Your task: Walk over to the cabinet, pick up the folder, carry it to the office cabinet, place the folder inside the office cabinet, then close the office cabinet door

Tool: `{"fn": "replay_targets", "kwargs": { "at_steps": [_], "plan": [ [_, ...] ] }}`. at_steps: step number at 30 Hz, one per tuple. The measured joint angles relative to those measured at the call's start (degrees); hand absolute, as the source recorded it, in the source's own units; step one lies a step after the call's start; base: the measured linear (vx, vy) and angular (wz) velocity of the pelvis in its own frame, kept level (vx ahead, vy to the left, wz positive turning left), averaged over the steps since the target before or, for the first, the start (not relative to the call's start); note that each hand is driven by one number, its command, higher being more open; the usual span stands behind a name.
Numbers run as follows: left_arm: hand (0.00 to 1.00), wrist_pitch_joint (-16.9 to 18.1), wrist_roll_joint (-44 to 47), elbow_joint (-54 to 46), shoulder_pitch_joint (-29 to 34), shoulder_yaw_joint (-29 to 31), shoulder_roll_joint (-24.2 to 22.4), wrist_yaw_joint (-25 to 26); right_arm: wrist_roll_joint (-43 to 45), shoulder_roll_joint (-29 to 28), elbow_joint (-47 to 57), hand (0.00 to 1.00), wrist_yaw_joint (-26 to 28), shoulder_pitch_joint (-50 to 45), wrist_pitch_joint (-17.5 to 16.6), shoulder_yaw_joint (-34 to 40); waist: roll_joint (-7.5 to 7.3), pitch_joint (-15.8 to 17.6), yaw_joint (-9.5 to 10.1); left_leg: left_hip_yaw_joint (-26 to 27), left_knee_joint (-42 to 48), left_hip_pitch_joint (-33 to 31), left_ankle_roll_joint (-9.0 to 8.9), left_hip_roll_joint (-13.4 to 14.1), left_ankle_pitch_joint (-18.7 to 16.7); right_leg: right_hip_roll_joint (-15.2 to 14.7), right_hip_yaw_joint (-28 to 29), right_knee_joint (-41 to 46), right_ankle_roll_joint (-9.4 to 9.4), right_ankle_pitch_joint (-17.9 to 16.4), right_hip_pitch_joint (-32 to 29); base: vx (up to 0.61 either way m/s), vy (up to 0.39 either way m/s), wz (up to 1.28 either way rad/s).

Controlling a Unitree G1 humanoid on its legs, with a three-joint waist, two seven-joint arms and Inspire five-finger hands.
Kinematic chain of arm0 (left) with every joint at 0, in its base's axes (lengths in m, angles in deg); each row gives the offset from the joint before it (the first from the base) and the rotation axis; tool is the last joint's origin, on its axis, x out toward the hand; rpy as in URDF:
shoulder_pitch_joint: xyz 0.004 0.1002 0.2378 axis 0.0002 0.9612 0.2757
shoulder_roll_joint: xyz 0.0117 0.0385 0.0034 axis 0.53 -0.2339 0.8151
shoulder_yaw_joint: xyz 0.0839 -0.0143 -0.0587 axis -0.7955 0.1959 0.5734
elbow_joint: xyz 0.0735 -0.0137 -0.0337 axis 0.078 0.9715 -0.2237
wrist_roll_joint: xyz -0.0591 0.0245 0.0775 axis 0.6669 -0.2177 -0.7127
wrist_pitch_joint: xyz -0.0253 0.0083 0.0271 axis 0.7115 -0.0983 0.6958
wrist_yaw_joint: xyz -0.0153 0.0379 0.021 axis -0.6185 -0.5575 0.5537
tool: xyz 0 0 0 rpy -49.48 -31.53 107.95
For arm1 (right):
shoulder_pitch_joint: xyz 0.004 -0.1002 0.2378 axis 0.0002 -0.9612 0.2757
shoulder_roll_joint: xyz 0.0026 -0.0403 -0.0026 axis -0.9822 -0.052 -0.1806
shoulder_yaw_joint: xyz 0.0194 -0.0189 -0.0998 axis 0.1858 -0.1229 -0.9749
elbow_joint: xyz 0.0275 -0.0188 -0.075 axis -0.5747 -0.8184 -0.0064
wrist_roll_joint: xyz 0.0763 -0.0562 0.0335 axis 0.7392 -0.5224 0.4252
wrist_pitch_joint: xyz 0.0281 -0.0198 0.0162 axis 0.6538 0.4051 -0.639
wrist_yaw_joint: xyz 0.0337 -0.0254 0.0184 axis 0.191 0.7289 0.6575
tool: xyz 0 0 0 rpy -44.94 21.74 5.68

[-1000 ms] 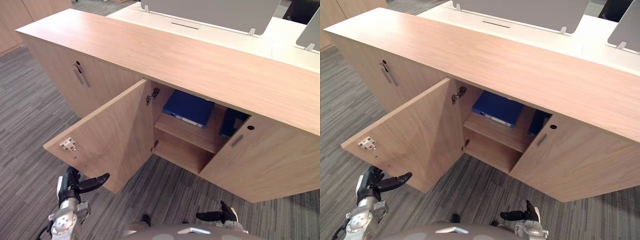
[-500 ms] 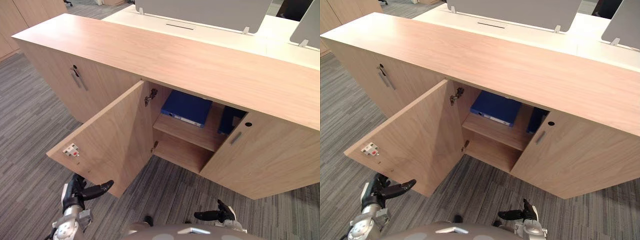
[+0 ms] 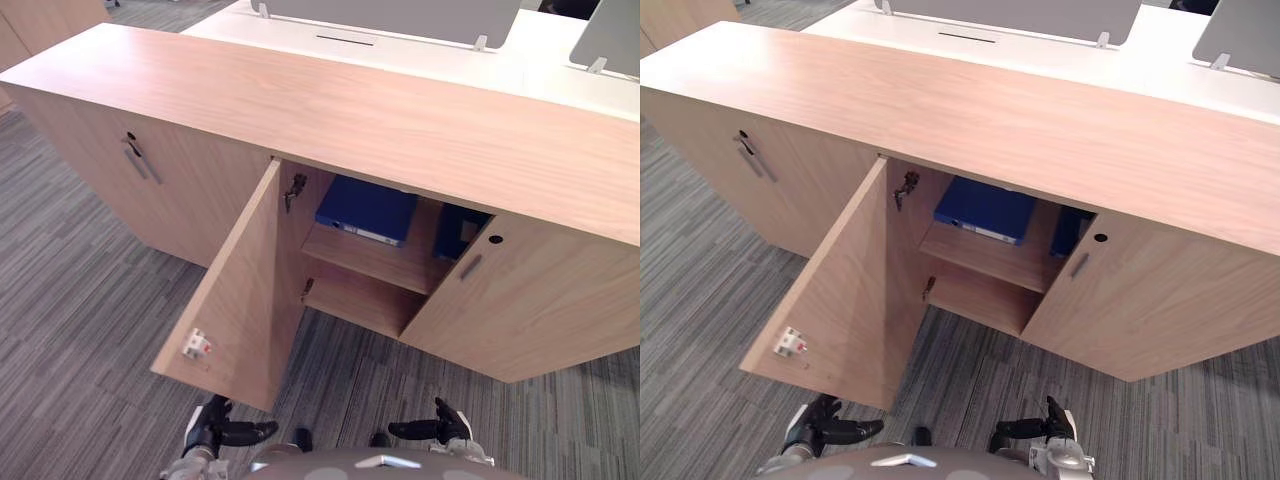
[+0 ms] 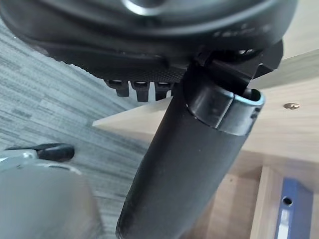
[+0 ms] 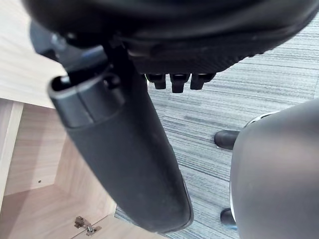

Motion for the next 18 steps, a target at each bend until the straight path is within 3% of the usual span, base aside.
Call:
{"fn": "replay_targets", "kwargs": {
  "at_steps": [4, 10, 18],
  "plan": [
    [1.00, -0.05, -3.26, 1.81, -4.22, -6.20, -0.62, -2.36, -0.02, -0.02, 0.39, 1.00, -0.12, -0.02, -0.01, 0.01, 0.46, -0.38, -0.96, 1.91, 0.00, 0.71, 0.08, 0.16, -0.44, 0.32, 2.07, -0.69, -0.03, 0.79, 0.03, -0.03, 0.007, -0.27],
    [1.00, 0.08, -4.40, 4.78, -10.48, -10.79, -3.27, -5.00, -0.02, -0.06, 0.49, 1.00, -0.17, 0.29, -0.05, -0.01, 0.77, -0.88, -3.00, 4.21, -0.01, 1.79, -0.02, 0.48, -0.86, 0.76, 4.20, -0.94, -0.13, 1.27, -0.01, -0.04, -0.003, -0.21],
    [1.00, 0.69, -4.40, 6.17, -19.90, -12.94, -5.32, -3.02, -0.05, -0.05, 0.43, 1.00, -0.56, 0.67, -0.05, -0.04, 1.28, -1.48, -5.04, 6.95, 0.00, 2.05, -0.78, 1.10, -1.77, 1.75, 6.64, -3.04, -0.41, 2.41, 0.00, -0.01, -0.021, -0.19]
  ]
}}
